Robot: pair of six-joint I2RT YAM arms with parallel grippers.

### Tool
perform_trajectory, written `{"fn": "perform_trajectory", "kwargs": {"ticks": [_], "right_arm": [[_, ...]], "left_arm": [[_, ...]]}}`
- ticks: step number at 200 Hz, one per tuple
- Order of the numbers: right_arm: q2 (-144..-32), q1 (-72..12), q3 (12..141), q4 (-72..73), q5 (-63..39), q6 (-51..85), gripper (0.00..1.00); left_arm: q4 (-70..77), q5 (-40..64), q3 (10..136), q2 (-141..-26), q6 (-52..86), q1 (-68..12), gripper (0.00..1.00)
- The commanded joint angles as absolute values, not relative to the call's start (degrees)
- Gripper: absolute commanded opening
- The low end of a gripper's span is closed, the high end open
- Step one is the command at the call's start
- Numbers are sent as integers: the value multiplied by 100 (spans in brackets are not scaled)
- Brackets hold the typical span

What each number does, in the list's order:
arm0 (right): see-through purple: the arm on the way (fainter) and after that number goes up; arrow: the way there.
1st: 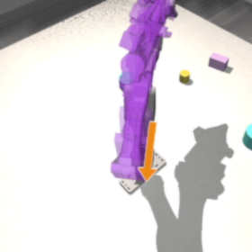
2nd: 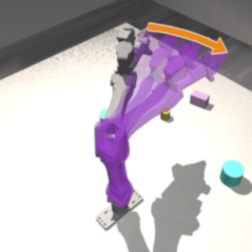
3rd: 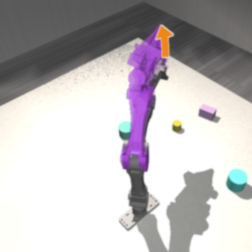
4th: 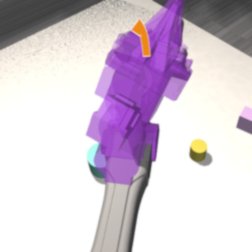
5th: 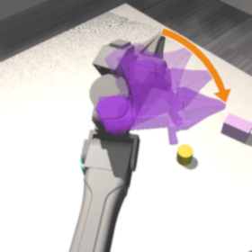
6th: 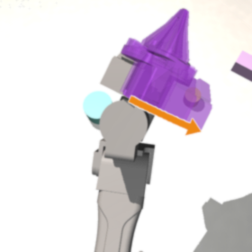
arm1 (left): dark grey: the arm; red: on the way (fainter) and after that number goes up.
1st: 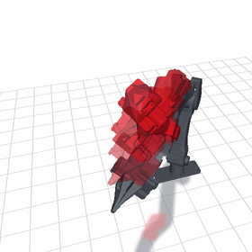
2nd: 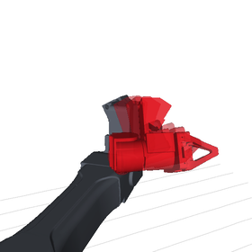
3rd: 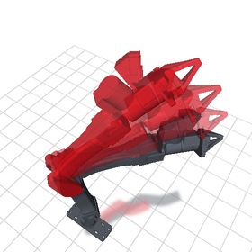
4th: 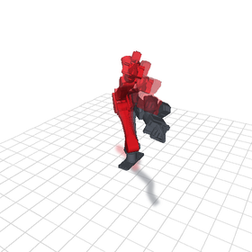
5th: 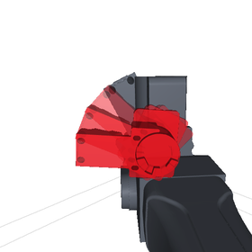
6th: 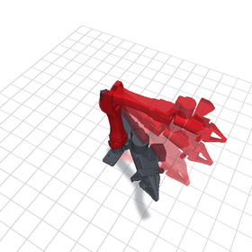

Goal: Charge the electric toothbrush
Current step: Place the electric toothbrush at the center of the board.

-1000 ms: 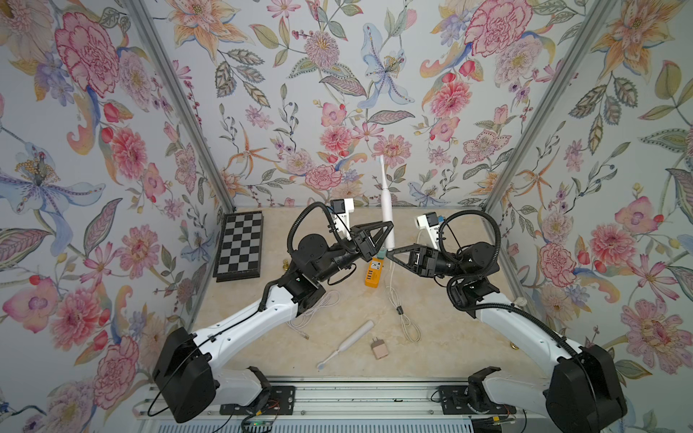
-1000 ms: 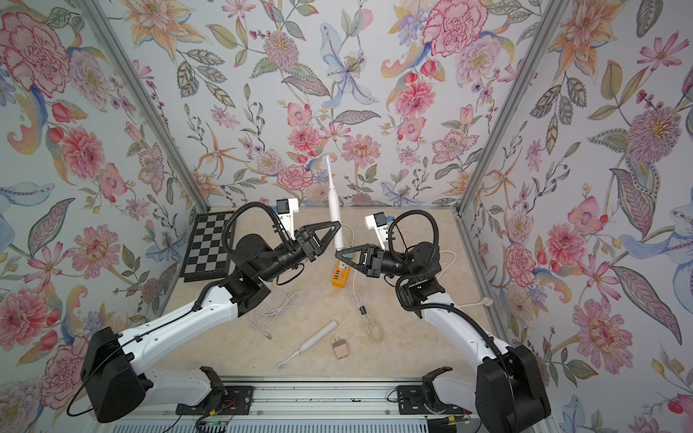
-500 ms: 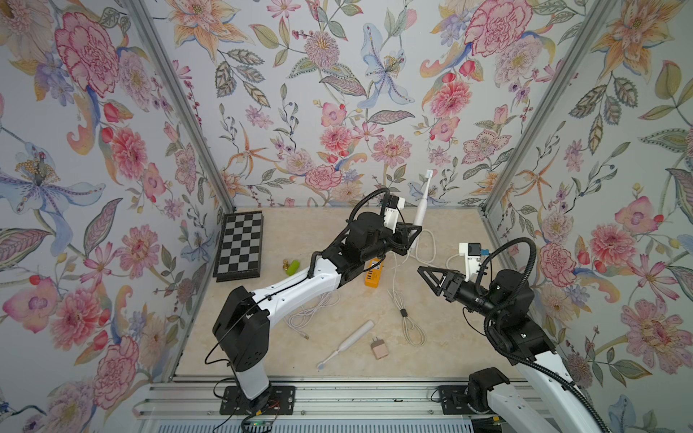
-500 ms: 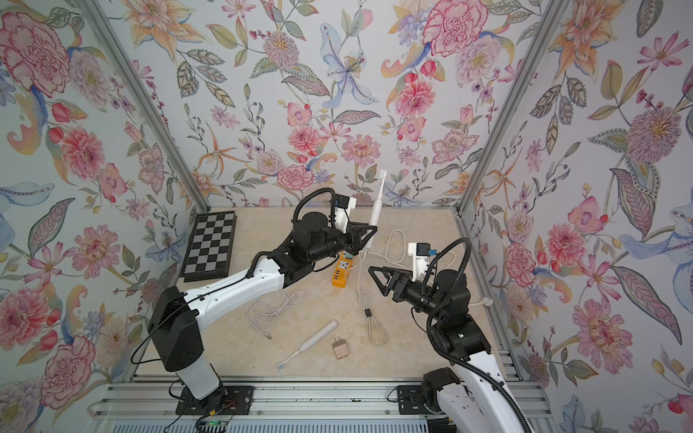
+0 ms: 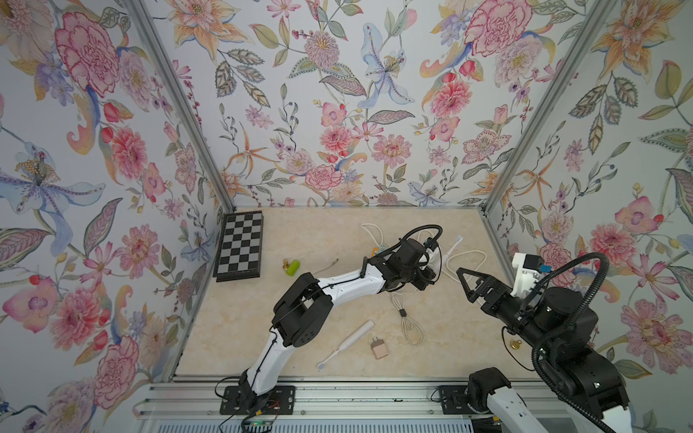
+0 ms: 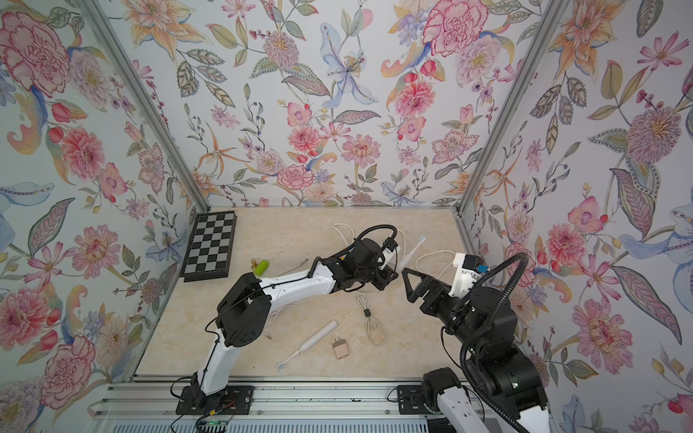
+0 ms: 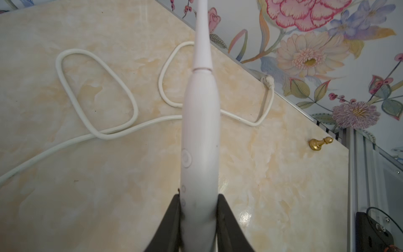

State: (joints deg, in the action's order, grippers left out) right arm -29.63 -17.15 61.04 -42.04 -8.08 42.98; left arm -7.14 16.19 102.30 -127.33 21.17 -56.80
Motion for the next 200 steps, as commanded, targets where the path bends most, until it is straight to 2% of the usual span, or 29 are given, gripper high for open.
{"fn": "perform_trajectory", "kwargs": {"ticks": [1, 33, 99, 144, 181, 200], "right_arm": [[-3210, -1691, 6480, -4570, -422, 4602, 100], [-3510, -1696, 6603, -4561, -410, 5013, 100], [-3979, -1699, 6640, -4500, -668, 5350, 100], [-4095, -1707, 6611, -4326, -892, 5508, 100], [-4136, -1731, 6614, -4219, -1061, 5574, 100], [-4096, -1752, 6566, -4129, -993, 5579, 100]], "left_arm": [[-1409, 1566, 10663, -12986, 1466, -5951, 0], [-1586, 1476, 10652, -13235, 1276, -6137, 0], [-2455, 1085, 11797, -14160, 1230, -6345, 1], [-2723, 711, 12084, -14453, 1133, -6420, 10], [-2863, 677, 12199, -14417, 1107, -6434, 31], [-2791, 736, 12199, -14286, 1161, -6434, 37]]}}
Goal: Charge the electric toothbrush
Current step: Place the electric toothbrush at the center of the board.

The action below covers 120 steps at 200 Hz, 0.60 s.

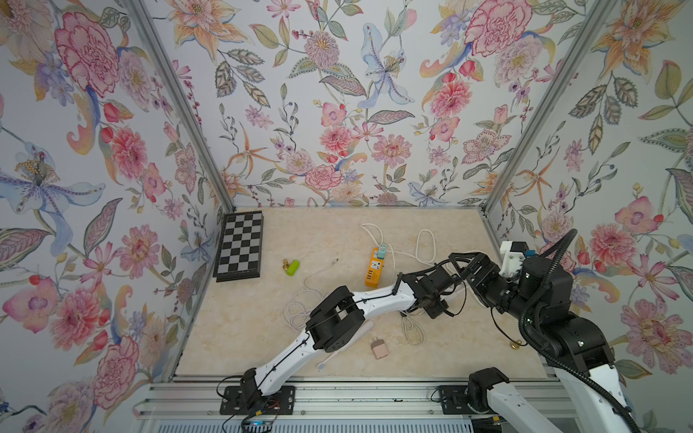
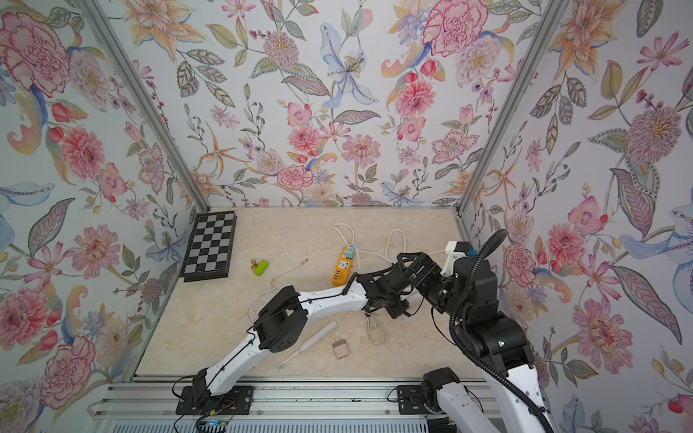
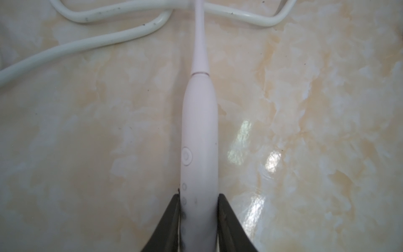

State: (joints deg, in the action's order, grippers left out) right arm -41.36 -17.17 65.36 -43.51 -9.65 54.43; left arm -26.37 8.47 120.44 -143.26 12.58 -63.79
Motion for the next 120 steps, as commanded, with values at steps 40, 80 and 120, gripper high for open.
{"fn": "perform_trajectory", "kwargs": {"ticks": [40, 80, 120], "right_arm": [[-4174, -1769, 6584, -4044, -1171, 5663, 100], [-4202, -1816, 6498, -3862, -1081, 5651, 100], [-4201, -1907, 6376, -3631, -1106, 5673, 100]], "left_arm": [[-2695, 920, 12111, -13826, 1396, -6433, 48], [-1948, 727, 10678, -12512, 1783, -6434, 49], [-1429, 155, 9045, -11142, 2264, -6435, 49]]}}
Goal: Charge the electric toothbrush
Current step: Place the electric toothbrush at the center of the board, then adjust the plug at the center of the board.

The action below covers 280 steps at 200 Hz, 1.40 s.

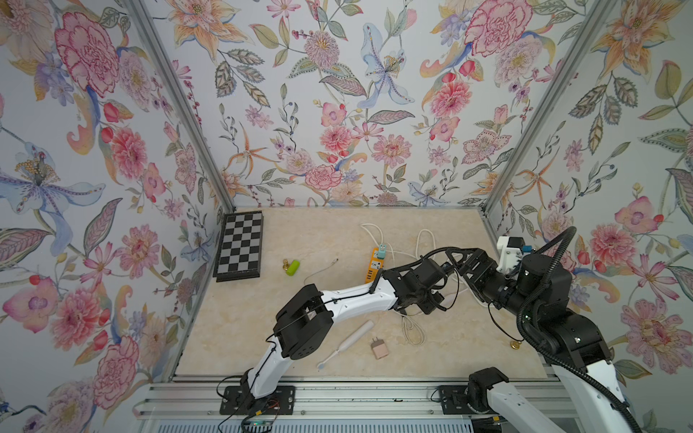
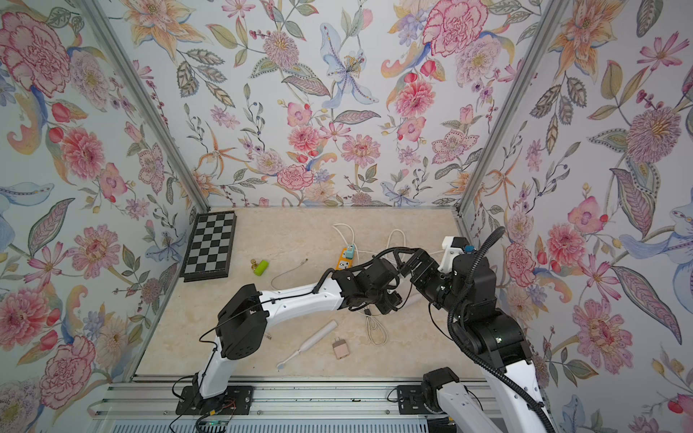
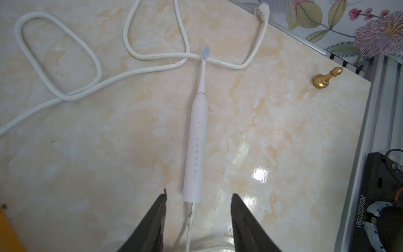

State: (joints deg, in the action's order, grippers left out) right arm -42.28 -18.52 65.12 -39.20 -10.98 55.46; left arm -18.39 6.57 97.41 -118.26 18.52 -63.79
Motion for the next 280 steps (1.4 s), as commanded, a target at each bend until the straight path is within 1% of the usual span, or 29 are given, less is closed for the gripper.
{"fn": "perform_trajectory", "kwargs": {"ticks": [1, 29, 51, 72, 86, 97, 112, 129, 147, 161, 182, 196, 227, 262, 280], "right_arm": [[-4201, -1912, 6374, -3626, -1103, 5671, 100], [-4318, -1937, 6408, -3598, -1228, 5695, 100], [-4303, -2075, 6415, -3586, -1192, 5678, 100], [-4323, -2214, 6337, -3546, -1011, 5757, 100], [-4426, -2301, 6411, -3514, -1137, 5793, 100], [-4472, -2403, 6496, -3516, -1206, 5768, 100], [-4387, -2526, 6467, -3507, -1145, 5766, 100], [-4225, -2577, 6312, -3498, -912, 5770, 100], [-4207, -2582, 6379, -3502, -1050, 5723, 100], [-4178, -2587, 6439, -3499, -1133, 5710, 100], [-4076, -2590, 6408, -3506, -969, 5698, 100], [-4086, -2586, 6399, -3498, -982, 5680, 100], [-4196, -2590, 6450, -3500, -1037, 5611, 100], [-4144, -2580, 6363, -3506, -975, 5613, 100], [-4106, -2576, 6359, -3506, -945, 5596, 100]], "left_arm": [[-1426, 143, 9014, -11117, 2274, -6434, 49], [-1694, -142, 8185, -10386, 2662, -6457, 50], [-2246, -514, 7715, -9914, 3345, -6580, 53], [-2778, -823, 7515, -9742, 4166, -6892, 57], [-2721, -773, 7261, -9682, 4572, -7152, 60], [-2568, -629, 7021, -9683, 4684, -7316, 61], [-2531, -701, 6734, -9688, 4693, -7488, 63], [-2804, -1035, 6495, -9739, 4659, -7616, 64], [-3048, -1141, 6347, -9756, 4702, -7728, 66], [-3128, -1130, 6248, -9713, 4746, -7899, 67], [-3363, -961, 6079, -9595, 4977, -8055, 70], [-3147, -658, 5814, -9438, 5098, -8120, 70], [-2070, -38, 5121, -9146, 5232, -8148, 70], [-1850, 0, 5430, -9670, 4823, -7986, 70], [-1663, -8, 5638, -9885, 4610, -7891, 68]]}}
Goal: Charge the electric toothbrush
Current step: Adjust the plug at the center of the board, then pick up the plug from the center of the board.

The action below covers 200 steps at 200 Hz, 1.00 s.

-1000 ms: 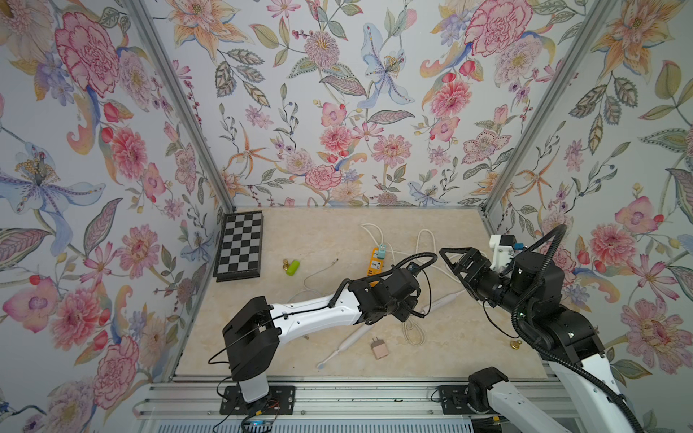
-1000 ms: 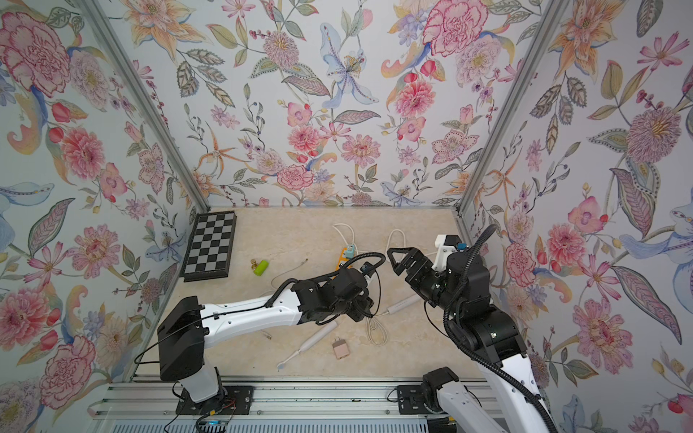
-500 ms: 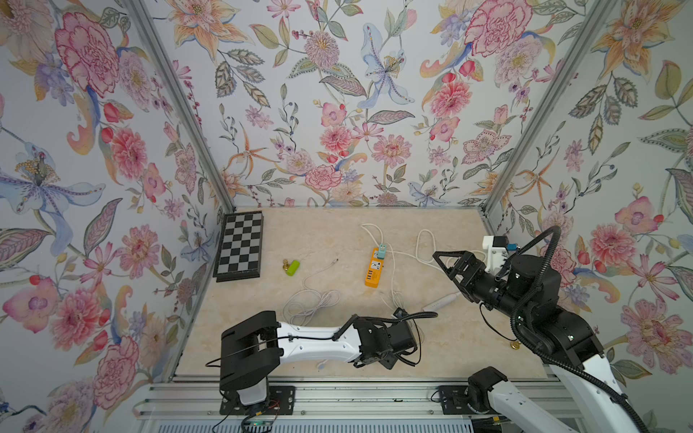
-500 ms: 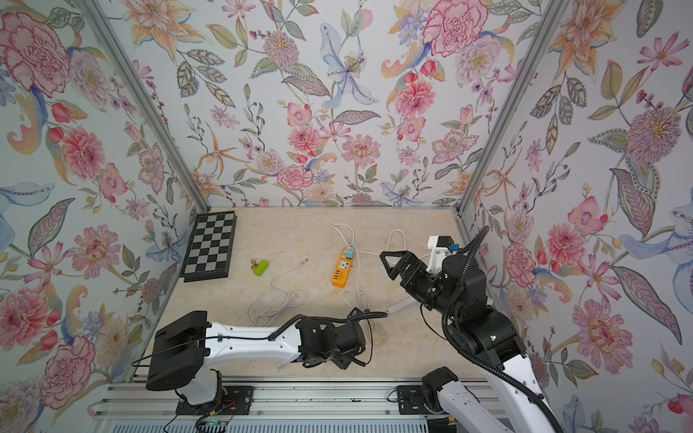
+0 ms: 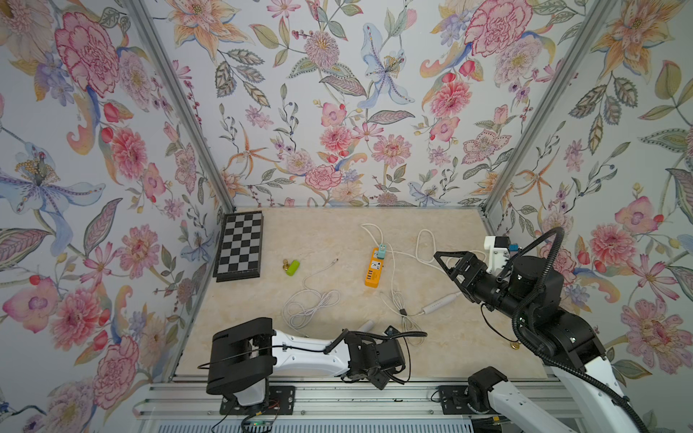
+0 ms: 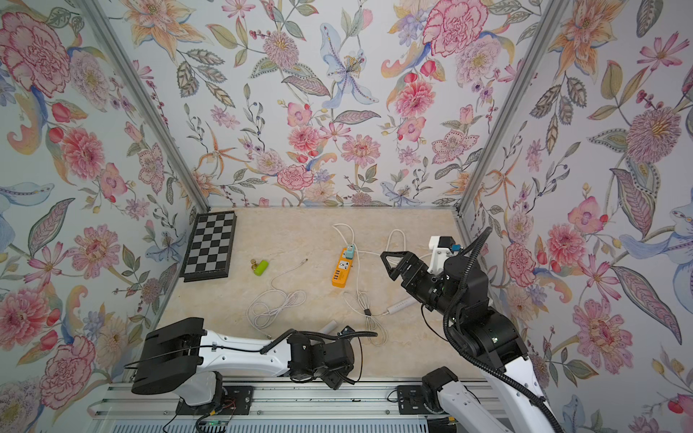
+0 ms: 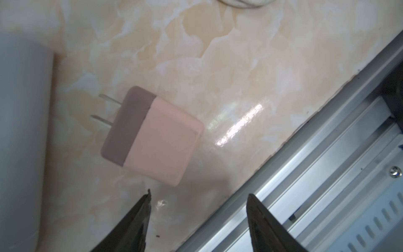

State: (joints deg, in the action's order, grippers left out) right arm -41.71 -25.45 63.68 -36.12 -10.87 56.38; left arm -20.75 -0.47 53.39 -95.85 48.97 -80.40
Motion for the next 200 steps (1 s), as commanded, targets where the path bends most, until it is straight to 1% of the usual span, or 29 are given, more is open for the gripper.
{"fn": "perform_trajectory", "kwargs": {"ticks": [1, 49, 65, 96, 114, 134, 160, 200], "right_arm": [[-4105, -2576, 6361, -3502, -938, 5593, 100], [-4104, -2552, 6346, -3499, -903, 5574, 100], [-4137, -2549, 6337, -3494, -913, 5602, 100], [-4201, -2549, 6363, -3481, -1000, 5617, 100], [-4171, -2553, 6338, -3481, -978, 5616, 100], [-4155, -2549, 6324, -3481, -962, 5604, 100], [-4157, -2549, 6286, -3473, -945, 5609, 100], [-4210, -2558, 6346, -3476, -1011, 5610, 100]], "left_arm": [[-1649, -4, 5645, -9895, 4599, -7883, 68], [-611, 144, 5902, -10154, 4208, -7394, 66], [-519, 108, 6062, -10210, 4059, -7259, 66], [-795, -154, 6310, -9980, 3498, -7156, 66], [-1335, -522, 6382, -9827, 3079, -7015, 67], [-2107, -1028, 6652, -10021, 2587, -6933, 67], [-2315, -1228, 6714, -10239, 2072, -6934, 67], [-2007, -777, 6445, -10303, 1559, -6935, 68]]}}
